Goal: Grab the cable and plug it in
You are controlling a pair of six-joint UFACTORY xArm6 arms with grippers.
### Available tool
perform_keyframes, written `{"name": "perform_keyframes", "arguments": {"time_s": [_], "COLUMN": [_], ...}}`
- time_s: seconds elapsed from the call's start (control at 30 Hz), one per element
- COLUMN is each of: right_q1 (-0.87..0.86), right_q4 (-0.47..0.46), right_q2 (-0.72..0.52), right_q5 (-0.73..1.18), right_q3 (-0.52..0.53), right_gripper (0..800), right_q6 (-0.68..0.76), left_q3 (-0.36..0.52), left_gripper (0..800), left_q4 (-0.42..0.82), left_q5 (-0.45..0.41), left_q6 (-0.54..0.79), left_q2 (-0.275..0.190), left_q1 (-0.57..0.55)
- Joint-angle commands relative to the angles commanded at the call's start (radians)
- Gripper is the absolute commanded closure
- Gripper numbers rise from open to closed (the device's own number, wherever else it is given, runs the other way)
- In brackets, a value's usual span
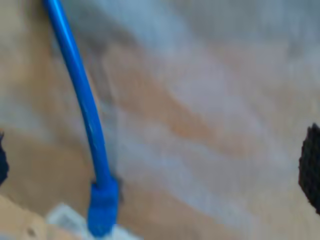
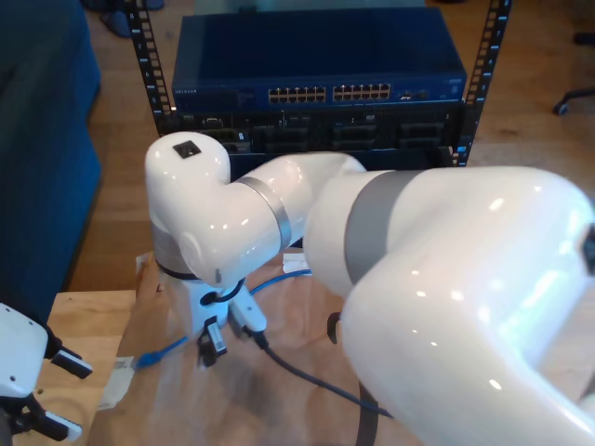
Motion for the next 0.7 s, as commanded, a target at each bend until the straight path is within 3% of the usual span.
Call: {"name": "perform_keyframes", "arguments": {"time_s": [0.27,0.53,0.7], "right_q1": [0.0,-0.008,-0.008], "right_q4": [0.0,-0.005,-0.005], "right_q2": [0.083,0.084,0.08], "right_q5": [-0.147,-0.149,-0.147], "right_q3": [-0.014,-0.014,0.008], "right_gripper": [10,29,90], "right_q6": [-0.003,-0.002,0.008], "left_q3": [0.0,-0.003,-0.005], "left_gripper": [0,0,0], "left_q4": [0.002,0.002,0.002], "left_q5": [0.002,0.002,0.002], "left_q6": [0.006,0.011,0.011], "left_q2": [0.006,0.006,0.006], "left_q1": [0.002,0.003,0.003]}}
